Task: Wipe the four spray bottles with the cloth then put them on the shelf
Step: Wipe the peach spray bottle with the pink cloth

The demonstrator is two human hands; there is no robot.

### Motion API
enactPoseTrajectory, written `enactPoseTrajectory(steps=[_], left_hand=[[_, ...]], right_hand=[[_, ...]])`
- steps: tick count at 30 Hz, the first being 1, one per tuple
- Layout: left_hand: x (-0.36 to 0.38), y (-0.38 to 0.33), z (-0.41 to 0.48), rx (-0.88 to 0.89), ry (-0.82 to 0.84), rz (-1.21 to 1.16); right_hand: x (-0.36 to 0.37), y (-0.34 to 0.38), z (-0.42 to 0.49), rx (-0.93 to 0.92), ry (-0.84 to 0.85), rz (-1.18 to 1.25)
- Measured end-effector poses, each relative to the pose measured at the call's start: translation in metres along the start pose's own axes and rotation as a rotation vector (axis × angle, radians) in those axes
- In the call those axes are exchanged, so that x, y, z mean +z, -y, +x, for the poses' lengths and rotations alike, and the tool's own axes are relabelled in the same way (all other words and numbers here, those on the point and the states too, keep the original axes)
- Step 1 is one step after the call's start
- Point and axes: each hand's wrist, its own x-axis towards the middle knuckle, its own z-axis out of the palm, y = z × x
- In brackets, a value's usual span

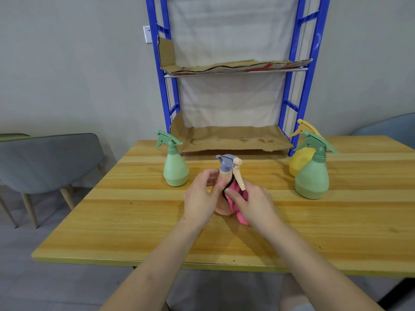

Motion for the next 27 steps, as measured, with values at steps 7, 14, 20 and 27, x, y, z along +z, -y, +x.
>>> enactPoseTrajectory(steps=[7, 14, 20, 27], left_hand=[[-0.001, 0.003, -0.002, 0.011, -0.006, 0.064], [0.002, -0.002, -0.005, -0.017, 0.031, 0.003], [0.002, 0.002, -0.003, -0.017, 0.005, 0.092], [0.004, -0.002, -0.007, -0.048, 0.018, 0.060]], right_hand=[[-0.001, -0.018, -0.011, 0.012, 0.076, -0.027], [-0.006, -0.011, -0.002, -0.034, 0.054, -0.007], [0.000, -0.013, -0.005, -0.038, 0.053, 0.034], [-0.010, -0.019, -0.010, -0.022, 0.136, -0.031]])
